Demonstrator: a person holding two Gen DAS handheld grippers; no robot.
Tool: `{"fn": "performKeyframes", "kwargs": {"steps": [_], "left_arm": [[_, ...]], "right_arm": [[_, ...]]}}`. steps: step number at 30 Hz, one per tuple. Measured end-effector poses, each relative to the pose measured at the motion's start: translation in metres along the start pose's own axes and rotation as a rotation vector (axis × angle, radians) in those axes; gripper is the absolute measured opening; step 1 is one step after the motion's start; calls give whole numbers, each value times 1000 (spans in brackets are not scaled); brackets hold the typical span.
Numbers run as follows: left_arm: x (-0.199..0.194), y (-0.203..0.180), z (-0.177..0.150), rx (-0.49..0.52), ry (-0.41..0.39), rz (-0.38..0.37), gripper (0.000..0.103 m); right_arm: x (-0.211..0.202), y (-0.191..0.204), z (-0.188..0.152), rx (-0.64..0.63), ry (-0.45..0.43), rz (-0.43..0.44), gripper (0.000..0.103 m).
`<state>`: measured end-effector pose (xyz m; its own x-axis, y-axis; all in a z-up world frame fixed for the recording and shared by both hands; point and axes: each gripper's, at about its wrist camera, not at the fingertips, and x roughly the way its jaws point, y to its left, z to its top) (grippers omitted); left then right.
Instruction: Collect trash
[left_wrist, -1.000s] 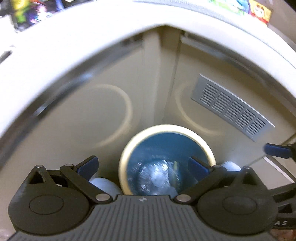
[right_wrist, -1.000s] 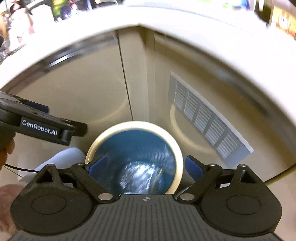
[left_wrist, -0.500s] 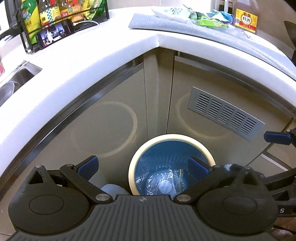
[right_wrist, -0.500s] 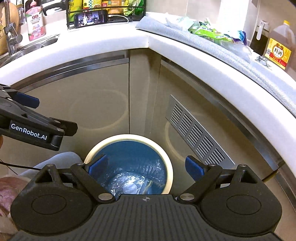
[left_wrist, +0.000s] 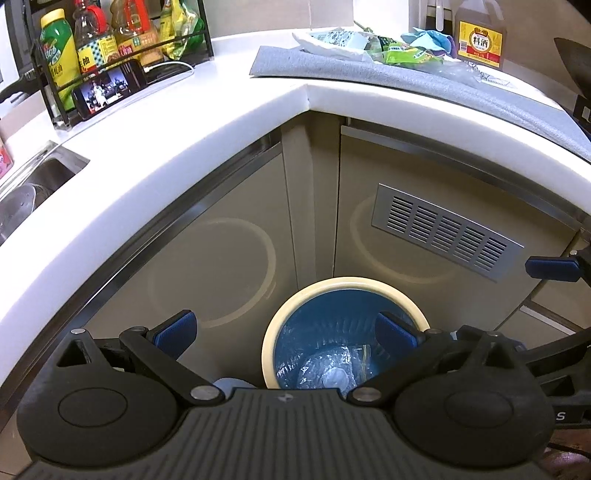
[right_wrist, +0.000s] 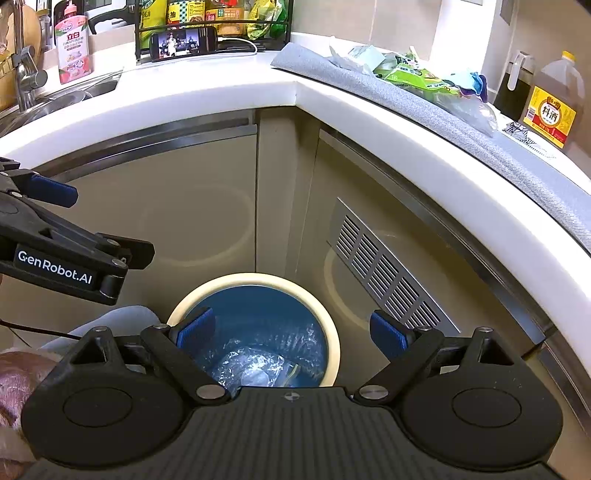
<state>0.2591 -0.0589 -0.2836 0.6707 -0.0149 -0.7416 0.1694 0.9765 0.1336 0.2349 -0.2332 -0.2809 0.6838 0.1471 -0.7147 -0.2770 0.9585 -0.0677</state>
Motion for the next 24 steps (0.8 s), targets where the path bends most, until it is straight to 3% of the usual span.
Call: {"fn": "performKeyframes", "kwargs": {"steps": [24], "left_arm": [[-3, -1, 0, 12, -18, 3, 103]], "right_arm": [[2, -1, -2, 5, 12, 6, 92]]}}
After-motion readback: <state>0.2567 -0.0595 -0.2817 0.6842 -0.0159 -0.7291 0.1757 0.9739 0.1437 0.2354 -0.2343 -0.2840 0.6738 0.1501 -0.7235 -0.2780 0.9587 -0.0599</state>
